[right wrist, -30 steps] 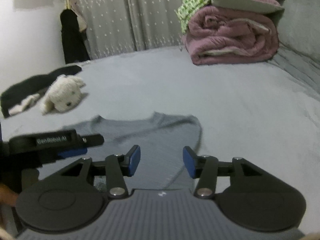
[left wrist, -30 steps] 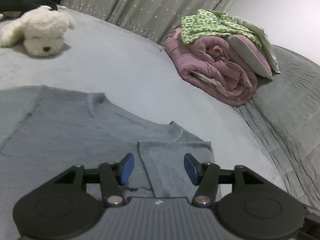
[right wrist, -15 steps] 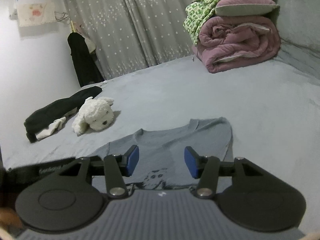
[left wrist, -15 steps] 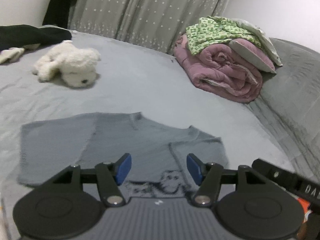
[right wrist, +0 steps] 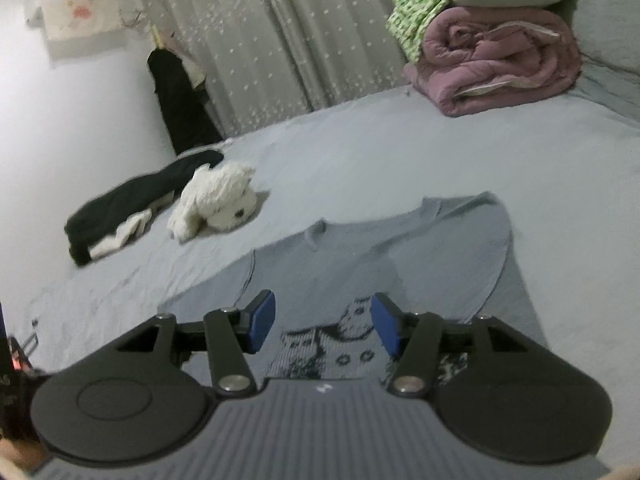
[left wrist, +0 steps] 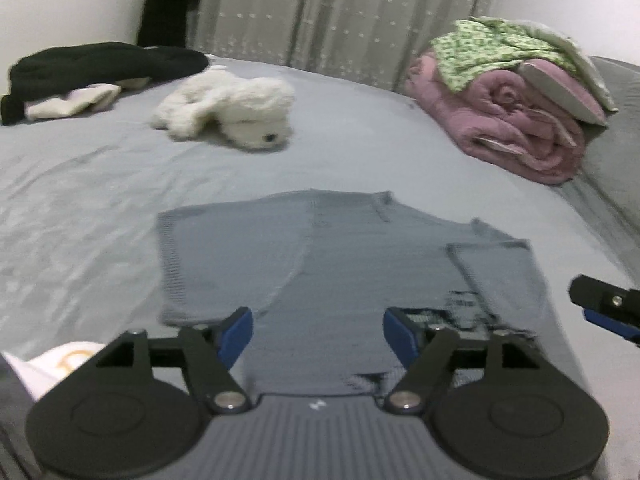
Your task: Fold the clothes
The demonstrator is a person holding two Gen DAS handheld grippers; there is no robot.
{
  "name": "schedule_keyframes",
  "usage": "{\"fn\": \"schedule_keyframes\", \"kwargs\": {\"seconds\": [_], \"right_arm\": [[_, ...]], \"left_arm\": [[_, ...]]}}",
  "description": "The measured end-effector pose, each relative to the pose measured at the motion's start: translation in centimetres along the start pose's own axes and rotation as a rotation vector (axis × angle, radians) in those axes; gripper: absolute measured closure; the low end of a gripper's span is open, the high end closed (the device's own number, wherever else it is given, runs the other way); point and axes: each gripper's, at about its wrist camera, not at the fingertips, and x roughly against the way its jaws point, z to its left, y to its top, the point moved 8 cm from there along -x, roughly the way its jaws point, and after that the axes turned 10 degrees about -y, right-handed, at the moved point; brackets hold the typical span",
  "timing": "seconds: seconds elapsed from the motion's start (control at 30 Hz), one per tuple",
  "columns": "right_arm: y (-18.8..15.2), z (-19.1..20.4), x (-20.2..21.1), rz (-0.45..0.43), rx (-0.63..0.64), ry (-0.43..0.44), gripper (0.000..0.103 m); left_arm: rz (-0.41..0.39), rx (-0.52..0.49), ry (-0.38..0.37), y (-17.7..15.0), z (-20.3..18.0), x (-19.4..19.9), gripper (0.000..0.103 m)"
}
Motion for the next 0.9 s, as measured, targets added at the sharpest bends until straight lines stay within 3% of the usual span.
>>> {"fn": "schedule_keyframes", "kwargs": {"seconds": [0.13, 0.2, 0.4, 0.53, 0.8, 0.9], "right_arm": [[-1.3, 1.0, -0.7, 0.037, 0.044, 0.005, 0.045], [-1.6, 1.2, -1.0, 0.050, 0.045, 0.010, 0.044], [-2.9, 1.3, -1.7, 0.095, 0.058, 0.001, 0.043], [-3.5, 1.4, -2.1, 0.114, 0.074, -0.005, 0.043], [-4.1, 1.0, -2.7, 0.153, 0.049, 0.002, 0.043], [-4.4, 0.6, -2.8, 0.169, 0.036, -0.002, 0.043]], "left_arm": [[0.004, 0.088, 0.117, -1.0, 3.1, -0.6, 0.028], [0.004, 0.156, 0.114, -1.0, 4.0, -0.7, 0.027], [-0.054, 0.239, 0.159, -0.8, 5.4, -0.6, 0.024], [-0.093, 0.270, 0.154, -0.4, 6.2, -1.1, 0.024], [-0.096, 0.365, 0.139, 0.3, 8.8, -3.0, 0.026], [-0.099, 0.403, 0.129, 0.4, 9.8, -3.4, 0.032]]}}
